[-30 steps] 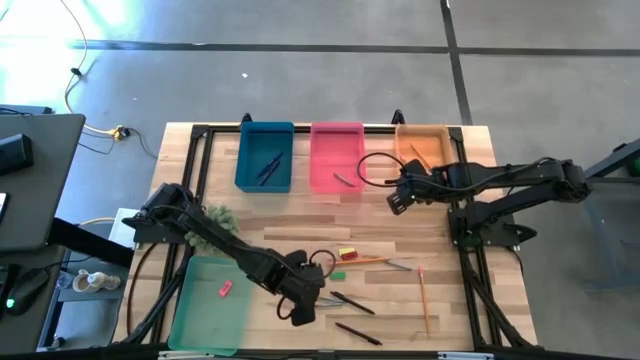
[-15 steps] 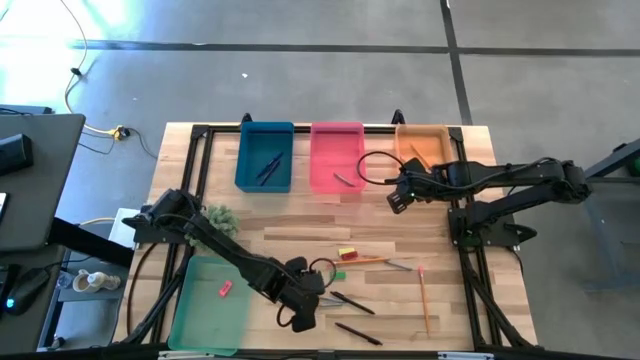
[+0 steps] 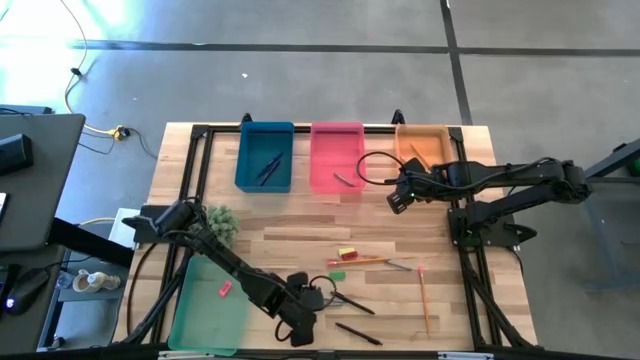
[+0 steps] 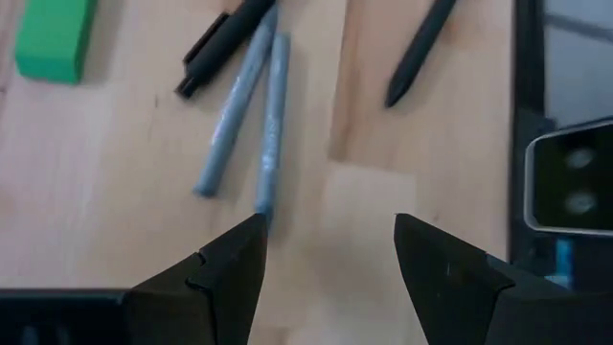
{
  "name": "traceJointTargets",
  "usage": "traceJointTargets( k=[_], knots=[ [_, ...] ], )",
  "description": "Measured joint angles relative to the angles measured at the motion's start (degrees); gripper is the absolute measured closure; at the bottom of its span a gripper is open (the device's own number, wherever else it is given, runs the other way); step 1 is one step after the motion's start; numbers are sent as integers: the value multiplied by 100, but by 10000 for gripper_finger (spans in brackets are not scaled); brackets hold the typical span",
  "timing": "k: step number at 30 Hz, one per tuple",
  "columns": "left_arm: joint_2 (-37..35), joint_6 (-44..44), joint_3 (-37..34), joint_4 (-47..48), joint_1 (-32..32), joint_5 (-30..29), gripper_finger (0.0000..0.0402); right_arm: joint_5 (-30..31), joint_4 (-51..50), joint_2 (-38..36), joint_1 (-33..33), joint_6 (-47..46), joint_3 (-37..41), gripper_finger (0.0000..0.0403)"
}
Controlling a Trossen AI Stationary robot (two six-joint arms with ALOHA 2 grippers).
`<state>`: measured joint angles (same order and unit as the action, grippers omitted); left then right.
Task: Sort crayons/erasers/pens/pencils in bins
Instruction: Put the gray crayon into the pink bin
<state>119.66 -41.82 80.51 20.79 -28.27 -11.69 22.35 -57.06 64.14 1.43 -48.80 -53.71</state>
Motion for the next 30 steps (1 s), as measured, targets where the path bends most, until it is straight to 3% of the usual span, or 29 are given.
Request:
traceJointTargets(
  k=[23, 30],
  knots=[
    [20, 561, -4, -188, 131, -221, 186, -39, -10, -1, -2, -17, 2, 253],
    [294, 524, -9, -659, 116, -98, 186, -39, -14, 0, 0, -15, 2, 253]
  ],
)
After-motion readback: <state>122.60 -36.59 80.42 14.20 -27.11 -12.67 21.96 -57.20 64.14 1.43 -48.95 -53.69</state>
